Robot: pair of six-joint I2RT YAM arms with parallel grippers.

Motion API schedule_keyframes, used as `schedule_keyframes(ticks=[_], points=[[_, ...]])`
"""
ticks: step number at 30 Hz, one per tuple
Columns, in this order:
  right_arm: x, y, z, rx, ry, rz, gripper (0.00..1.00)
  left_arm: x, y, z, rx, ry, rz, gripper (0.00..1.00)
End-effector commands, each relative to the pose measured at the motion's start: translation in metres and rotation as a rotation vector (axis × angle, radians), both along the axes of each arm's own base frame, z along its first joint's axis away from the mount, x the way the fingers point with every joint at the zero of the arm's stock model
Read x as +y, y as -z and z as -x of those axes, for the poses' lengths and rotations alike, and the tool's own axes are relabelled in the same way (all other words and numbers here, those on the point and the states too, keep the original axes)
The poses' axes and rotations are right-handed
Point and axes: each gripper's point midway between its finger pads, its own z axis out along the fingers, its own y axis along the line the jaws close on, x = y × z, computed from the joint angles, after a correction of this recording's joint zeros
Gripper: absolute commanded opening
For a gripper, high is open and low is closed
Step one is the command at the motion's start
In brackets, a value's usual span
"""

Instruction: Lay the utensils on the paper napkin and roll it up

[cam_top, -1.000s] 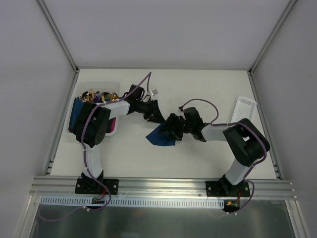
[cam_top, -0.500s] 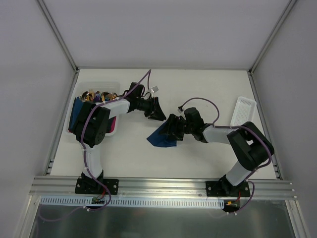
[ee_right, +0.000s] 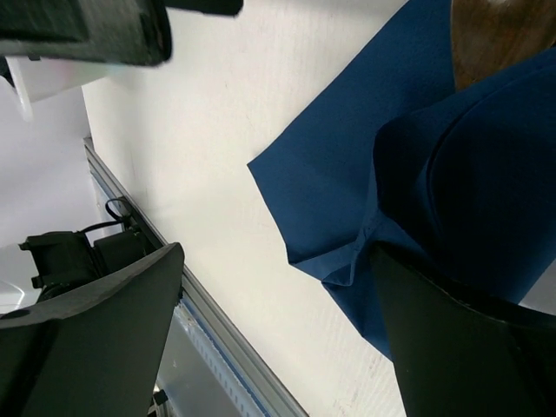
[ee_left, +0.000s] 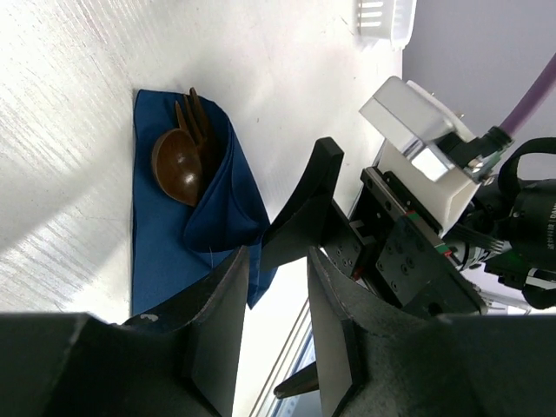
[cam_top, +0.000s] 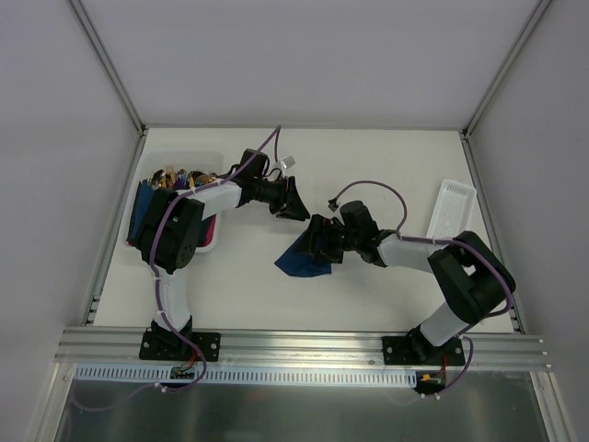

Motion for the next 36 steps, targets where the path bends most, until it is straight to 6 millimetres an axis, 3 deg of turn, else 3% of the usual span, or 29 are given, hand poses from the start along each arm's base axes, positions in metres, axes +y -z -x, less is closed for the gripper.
schedule_keyframes(ticks=[1, 16, 24, 28, 36], points=[[0.005, -0.021, -0.007, -0.084, -0.019, 0.001, 0.94, -0.008, -0.034, -0.001, -0.054, 0.033, 0.061, 0.34], [0.006, -0.041, -0.009, -0.171, -0.022, 0.042, 0.99, -0.007, -0.037, 0.001, -0.056, 0.044, 0.071, 0.34], [0.002, -0.024, -0.004, -0.135, -0.034, 0.087, 0.99, -0.011, -0.043, 0.003, -0.063, 0.062, 0.087, 0.35], [0.004, -0.010, -0.003, -0.102, -0.037, 0.089, 0.99, -0.013, -0.033, 0.016, -0.042, 0.085, 0.076, 0.34], [0.012, -0.005, 0.000, -0.083, -0.054, 0.060, 0.99, -0.015, -0.007, 0.045, 0.010, 0.142, 0.048, 0.31]])
